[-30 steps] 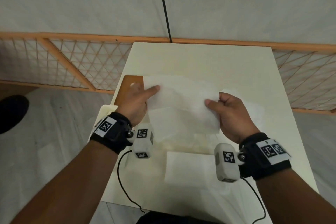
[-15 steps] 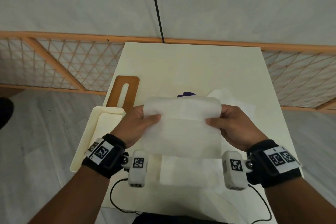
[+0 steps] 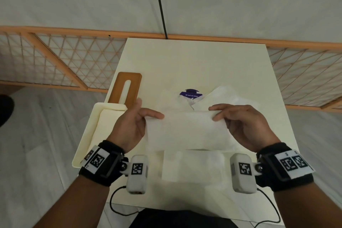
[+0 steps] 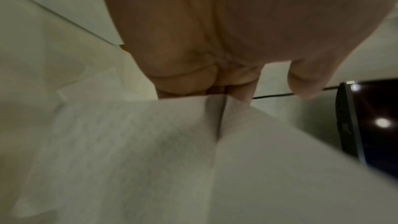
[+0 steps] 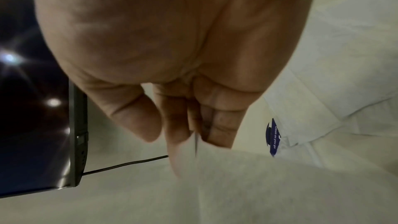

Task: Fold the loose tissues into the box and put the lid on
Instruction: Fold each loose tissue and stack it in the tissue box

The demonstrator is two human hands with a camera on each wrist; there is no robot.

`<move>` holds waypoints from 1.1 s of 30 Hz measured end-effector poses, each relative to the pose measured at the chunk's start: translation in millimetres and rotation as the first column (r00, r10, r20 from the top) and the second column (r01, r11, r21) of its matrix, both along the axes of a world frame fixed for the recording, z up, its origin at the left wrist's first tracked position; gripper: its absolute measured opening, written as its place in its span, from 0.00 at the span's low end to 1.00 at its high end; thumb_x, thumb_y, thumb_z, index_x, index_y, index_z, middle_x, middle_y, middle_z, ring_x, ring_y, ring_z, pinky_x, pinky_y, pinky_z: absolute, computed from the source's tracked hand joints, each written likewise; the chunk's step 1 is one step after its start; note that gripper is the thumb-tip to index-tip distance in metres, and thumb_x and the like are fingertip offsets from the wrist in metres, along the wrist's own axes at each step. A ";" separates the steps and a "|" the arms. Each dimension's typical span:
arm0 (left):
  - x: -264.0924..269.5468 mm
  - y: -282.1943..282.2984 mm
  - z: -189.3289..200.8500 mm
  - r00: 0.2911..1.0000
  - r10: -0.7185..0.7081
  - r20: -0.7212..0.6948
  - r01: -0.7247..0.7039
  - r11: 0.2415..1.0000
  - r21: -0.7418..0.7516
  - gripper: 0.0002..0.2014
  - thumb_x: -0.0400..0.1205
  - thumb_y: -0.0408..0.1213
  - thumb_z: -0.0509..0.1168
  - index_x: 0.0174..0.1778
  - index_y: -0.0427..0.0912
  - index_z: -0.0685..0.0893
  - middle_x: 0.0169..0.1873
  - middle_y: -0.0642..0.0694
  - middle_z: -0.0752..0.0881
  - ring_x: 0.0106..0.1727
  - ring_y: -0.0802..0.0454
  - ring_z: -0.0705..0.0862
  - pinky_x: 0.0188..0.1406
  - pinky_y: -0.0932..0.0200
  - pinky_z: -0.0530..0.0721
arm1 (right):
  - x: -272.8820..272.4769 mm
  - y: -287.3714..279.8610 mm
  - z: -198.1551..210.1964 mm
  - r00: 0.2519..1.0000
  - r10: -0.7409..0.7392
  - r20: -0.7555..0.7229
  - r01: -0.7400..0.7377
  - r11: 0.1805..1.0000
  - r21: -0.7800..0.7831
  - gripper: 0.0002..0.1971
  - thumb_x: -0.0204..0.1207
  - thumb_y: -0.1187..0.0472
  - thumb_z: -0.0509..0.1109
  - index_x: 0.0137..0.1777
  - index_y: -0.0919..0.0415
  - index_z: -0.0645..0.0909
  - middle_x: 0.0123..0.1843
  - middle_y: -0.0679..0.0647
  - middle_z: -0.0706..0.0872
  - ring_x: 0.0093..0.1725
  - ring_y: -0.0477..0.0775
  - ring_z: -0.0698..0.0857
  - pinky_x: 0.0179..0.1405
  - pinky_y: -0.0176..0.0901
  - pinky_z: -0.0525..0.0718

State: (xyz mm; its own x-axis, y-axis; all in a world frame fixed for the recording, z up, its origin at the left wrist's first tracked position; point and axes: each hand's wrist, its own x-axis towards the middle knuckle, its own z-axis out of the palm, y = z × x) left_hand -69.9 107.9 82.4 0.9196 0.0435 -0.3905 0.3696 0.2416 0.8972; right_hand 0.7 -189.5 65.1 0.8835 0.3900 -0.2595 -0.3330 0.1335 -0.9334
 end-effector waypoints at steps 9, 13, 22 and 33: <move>3.8 -2.6 -37.2 0.998 0.006 0.059 -0.026 0.941 0.336 0.13 0.73 0.28 0.79 0.46 0.51 0.94 0.35 0.54 0.89 0.45 0.35 0.85 0.63 0.37 0.85 | -6.4 7.2 -23.4 0.998 -0.029 -0.060 0.019 0.988 -0.153 0.12 0.69 0.83 0.74 0.40 0.66 0.91 0.46 0.66 0.89 0.48 0.61 0.86 0.55 0.50 0.80; -11.3 -11.1 -59.6 0.995 -0.061 -0.075 0.090 0.864 0.495 0.14 0.72 0.29 0.80 0.45 0.54 0.92 0.34 0.51 0.85 0.35 0.48 0.82 0.43 0.55 0.84 | -13.3 -3.4 -45.4 0.993 -0.074 -0.088 0.044 0.950 -0.310 0.12 0.67 0.82 0.75 0.43 0.66 0.90 0.50 0.65 0.92 0.46 0.66 0.88 0.54 0.60 0.83; -56.6 -40.2 -121.6 0.930 -0.203 -0.306 0.367 0.553 0.748 0.07 0.75 0.35 0.76 0.41 0.52 0.87 0.34 0.55 0.83 0.36 0.63 0.80 0.32 0.79 0.73 | -64.9 -18.9 -104.0 0.974 0.220 -0.051 -0.166 0.541 -0.825 0.10 0.65 0.68 0.81 0.39 0.51 0.88 0.42 0.42 0.86 0.38 0.40 0.83 0.29 0.24 0.76; -59.0 -45.6 -136.5 0.956 -0.143 -0.256 0.292 0.550 0.783 0.05 0.77 0.35 0.75 0.43 0.50 0.88 0.42 0.58 0.83 0.42 0.65 0.82 0.38 0.79 0.74 | -72.7 -17.0 -119.2 0.971 0.237 0.043 -0.084 0.501 -0.861 0.16 0.66 0.70 0.77 0.41 0.46 0.82 0.52 0.46 0.82 0.43 0.46 0.82 0.45 0.32 0.75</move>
